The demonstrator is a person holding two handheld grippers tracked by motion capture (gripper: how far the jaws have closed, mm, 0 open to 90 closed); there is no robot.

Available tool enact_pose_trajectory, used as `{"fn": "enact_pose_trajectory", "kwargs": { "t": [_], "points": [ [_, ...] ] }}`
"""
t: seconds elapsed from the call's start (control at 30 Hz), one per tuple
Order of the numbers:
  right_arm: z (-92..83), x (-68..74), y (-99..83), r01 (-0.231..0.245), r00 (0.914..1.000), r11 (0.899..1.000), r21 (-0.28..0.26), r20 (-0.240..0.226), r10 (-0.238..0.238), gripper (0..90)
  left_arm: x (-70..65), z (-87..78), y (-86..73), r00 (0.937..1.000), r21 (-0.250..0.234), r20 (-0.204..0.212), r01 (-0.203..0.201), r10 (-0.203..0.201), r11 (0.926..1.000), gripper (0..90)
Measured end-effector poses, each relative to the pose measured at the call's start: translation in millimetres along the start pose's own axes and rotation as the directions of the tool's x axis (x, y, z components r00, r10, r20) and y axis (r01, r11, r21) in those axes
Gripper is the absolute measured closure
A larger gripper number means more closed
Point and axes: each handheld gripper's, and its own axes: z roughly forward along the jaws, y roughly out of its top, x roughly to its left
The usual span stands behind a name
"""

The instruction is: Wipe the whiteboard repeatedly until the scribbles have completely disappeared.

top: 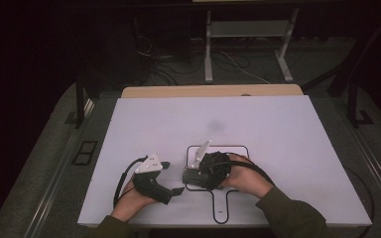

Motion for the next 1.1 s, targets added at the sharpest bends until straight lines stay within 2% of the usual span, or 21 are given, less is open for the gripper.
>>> {"fn": "enact_pose_trajectory", "kwargs": {
  "t": [0.1, 0.23, 0.3, 0.37, 0.43, 0.6, 0.93, 1.1],
  "points": [
    [0.3, -4.0, 0.5, -0.026, 0.9992, 1.000, 0.000, 0.031, 0.026, 39.5, -0.2, -0.2, 0.0, 1.0000, 0.001, -0.002, -0.001, 0.001, 1.0000, 0.0],
    [1.6, -8.4, 0.9, -0.045, 0.9982, 0.999, 0.000, 0.040, 0.045, 39.5, 0.5, -0.2, -0.1, 1.0000, 0.002, -0.003, 0.000, 0.000, 1.0000, 0.0],
    [1.4, -6.0, 1.6, -0.039, 0.9982, 0.999, 0.004, 0.046, 0.039, 39.5, 0.8, -0.2, -0.2, 1.0000, 0.002, -0.002, 0.000, 0.000, 1.0000, 0.0],
    [1.5, -3.5, 1.7, -0.006, 0.9998, 1.000, 0.007, 0.021, 0.006, 39.5, 0.8, 0.1, -0.2, 1.0000, 0.004, 0.000, -0.001, 0.001, 1.0000, 0.0],
    [1.2, 0.8, 3.0, 0.005, 0.9995, 1.000, 0.011, 0.032, -0.005, 39.5, 0.4, 0.4, -0.1, 1.0000, 0.006, 0.000, 0.000, 0.000, 1.0000, 0.0],
    [3.0, -4.9, 4.6, -0.043, 0.9984, 0.999, 0.003, 0.037, 0.043, 39.5, -0.4, 0.3, 0.1, 1.0000, 0.003, -0.003, -0.001, 0.001, 1.0000, 0.0],
    [9.0, -24.7, 13.2, -0.085, 0.9941, 0.996, 0.010, 0.069, 0.084, 39.4, 0.0, 0.0, -0.2, 1.0000, 0.003, -0.001, 0.003, -0.003, 1.0000, 0.0],
    [9.2, -21.9, 14.6, -0.089, 0.9931, 0.996, 0.014, 0.077, 0.088, 39.3, -0.2, 0.8, -0.2, 1.0000, 0.003, 0.001, 0.003, -0.003, 1.0000, 0.0]
  ]
}}
